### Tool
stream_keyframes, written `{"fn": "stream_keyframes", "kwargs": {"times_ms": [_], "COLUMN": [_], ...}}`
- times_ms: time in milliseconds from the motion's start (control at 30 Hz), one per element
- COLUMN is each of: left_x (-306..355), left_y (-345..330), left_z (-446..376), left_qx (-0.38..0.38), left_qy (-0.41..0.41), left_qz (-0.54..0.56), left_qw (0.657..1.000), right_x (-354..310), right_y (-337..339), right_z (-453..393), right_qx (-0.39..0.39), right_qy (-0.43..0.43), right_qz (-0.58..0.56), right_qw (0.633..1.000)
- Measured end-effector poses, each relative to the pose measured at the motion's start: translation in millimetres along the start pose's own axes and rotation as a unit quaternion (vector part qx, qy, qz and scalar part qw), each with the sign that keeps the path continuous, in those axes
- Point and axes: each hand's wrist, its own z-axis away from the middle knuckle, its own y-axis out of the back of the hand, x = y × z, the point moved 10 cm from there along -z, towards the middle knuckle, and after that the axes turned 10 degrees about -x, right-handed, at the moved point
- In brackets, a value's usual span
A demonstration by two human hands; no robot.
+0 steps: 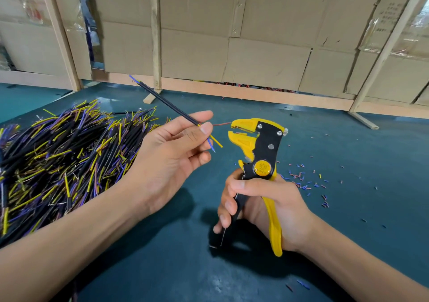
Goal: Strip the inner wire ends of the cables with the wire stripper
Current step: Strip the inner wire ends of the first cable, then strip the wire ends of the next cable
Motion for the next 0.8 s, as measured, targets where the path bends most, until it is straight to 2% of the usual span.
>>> {"fn": "stream_keyframes", "kwargs": {"times_ms": [300,500,800], "left_x": [3.5,7.8,9.7], "left_y": [0.0,5.9,-1.1], "left_z": [0.9,-1.8,0.0], "left_qx": [0.012,0.021,0.003], "left_qy": [-0.012,-0.023,-0.032], "left_qz": [0.033,0.105,0.088], "left_qw": [0.999,0.994,0.996], "right_x": [-0.9,-0.8,-0.4], "right_y": [1.1,-1.3,-1.1], "right_z": [-0.1,-0.8,-0.7], "right_qx": [-0.002,-0.013,-0.008], "right_qy": [0.007,0.008,0.01], "right_qz": [0.0,0.008,0.008], "right_qw": [1.0,1.0,1.0]}}
